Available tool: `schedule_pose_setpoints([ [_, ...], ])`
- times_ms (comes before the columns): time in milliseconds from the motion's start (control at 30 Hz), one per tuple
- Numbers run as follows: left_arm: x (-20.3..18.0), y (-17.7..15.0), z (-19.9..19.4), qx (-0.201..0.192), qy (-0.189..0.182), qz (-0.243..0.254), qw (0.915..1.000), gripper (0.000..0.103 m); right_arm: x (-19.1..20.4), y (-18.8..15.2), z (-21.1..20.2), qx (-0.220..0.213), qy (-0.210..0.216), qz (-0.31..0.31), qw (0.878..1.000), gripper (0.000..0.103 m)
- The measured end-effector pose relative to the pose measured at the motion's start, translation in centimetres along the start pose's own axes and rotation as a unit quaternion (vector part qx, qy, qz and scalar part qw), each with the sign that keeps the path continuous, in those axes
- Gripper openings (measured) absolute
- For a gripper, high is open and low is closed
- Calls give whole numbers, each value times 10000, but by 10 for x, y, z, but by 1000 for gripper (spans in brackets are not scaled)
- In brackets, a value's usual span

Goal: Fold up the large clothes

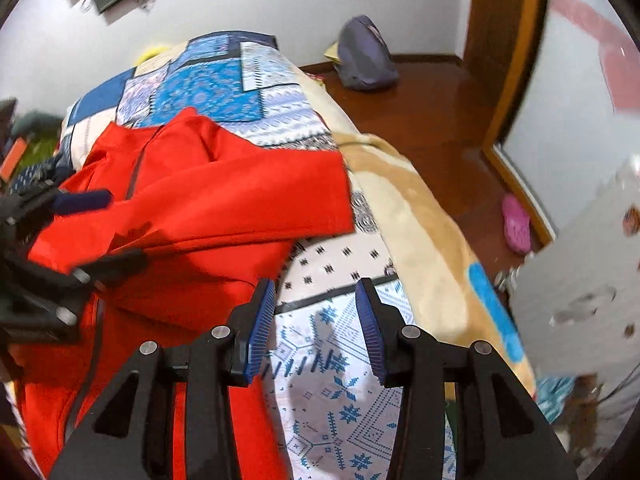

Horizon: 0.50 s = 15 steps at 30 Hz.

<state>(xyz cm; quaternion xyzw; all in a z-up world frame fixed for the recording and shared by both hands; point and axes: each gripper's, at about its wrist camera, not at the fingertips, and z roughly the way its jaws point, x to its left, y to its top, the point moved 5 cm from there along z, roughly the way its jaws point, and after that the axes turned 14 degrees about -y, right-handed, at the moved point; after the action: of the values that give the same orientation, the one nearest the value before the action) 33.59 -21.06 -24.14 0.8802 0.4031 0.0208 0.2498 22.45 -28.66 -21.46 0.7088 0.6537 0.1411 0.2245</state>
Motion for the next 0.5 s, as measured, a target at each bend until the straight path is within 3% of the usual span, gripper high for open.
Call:
schedule_pose_setpoints([
  [67, -1, -1, 17, 175, 26, 77, 9998, 82, -1, -2, 4, 71, 88, 87, 9999, 38],
  [200, 7, -5, 37, 423, -70, -58, 9991, 53, 2, -6, 11, 166, 264, 116, 9994, 38],
  [367, 21, -6, 29, 174, -474, -443, 9977, 40, 17, -8, 27, 189, 348, -136, 9991, 38],
  [500, 25, -6, 19, 34, -472, -478, 9977, 18, 29, -14, 47, 398, 226, -380, 9982, 38],
])
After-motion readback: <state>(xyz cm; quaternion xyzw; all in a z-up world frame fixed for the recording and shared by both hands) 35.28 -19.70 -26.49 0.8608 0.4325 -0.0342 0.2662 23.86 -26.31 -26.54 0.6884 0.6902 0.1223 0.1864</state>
